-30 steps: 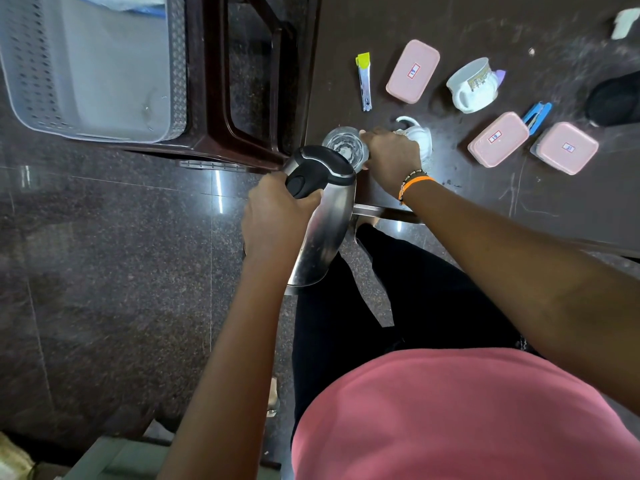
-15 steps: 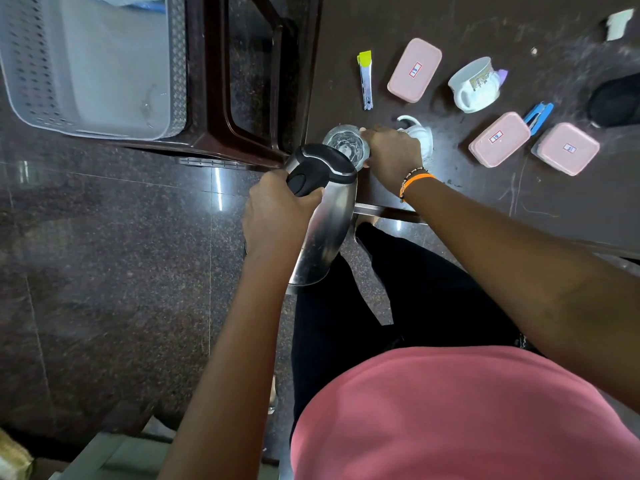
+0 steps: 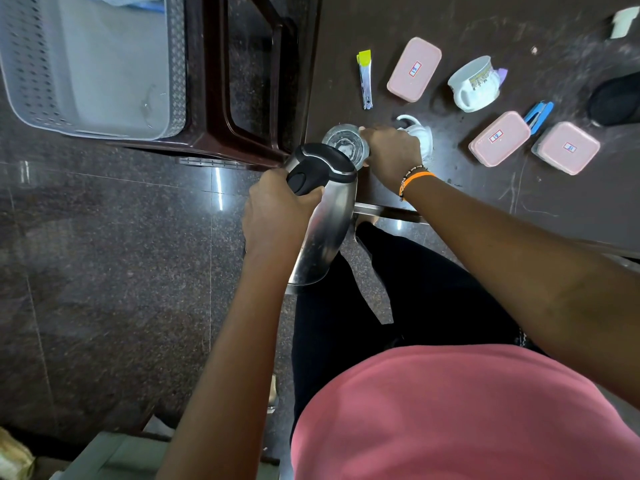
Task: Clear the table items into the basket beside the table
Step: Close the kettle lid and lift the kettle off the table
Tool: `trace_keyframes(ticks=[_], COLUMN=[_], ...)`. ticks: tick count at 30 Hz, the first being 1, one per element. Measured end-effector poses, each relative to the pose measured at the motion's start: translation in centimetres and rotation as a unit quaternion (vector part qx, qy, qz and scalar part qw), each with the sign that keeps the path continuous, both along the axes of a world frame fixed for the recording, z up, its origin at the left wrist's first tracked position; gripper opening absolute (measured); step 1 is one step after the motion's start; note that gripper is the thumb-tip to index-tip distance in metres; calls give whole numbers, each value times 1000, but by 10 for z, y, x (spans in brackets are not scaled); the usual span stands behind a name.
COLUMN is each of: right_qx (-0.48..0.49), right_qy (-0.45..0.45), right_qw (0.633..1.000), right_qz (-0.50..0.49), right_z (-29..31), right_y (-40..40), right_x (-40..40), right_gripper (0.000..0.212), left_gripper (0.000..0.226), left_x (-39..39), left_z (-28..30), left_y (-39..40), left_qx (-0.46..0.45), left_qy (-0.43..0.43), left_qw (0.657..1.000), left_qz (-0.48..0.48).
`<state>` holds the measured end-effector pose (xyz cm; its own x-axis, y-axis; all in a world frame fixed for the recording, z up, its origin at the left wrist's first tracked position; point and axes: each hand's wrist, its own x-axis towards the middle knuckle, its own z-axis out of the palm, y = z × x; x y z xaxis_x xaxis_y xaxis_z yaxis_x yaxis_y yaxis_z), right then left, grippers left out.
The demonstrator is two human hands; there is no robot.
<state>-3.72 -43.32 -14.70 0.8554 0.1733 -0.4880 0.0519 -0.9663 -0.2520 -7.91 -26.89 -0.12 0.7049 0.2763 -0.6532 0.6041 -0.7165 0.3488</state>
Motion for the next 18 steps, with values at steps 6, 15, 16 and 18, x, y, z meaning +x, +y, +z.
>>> trace_keyframes(ticks=[6, 15, 16, 18], right_qx=[3, -1, -1, -2], right_qy=[12, 25, 25, 26], right_qw=[1000, 1000, 1000, 1000], right_qz=[2, 10, 10, 11], right_z=[2, 4, 4, 4], right_y=[0, -1, -1, -1], right_x=[1, 2, 2, 2], right_gripper=[30, 38, 38, 37], left_gripper=[37, 38, 38, 38], left_x=[1, 2, 2, 2], left_z=[-1, -1, -1, -2], left_y=[0, 0, 0, 0], left_qx=[1, 5, 5, 7], left_qy=[-1, -3, -3, -4], left_qw=[1000, 1000, 1000, 1000], left_qz=[5, 8, 8, 7])
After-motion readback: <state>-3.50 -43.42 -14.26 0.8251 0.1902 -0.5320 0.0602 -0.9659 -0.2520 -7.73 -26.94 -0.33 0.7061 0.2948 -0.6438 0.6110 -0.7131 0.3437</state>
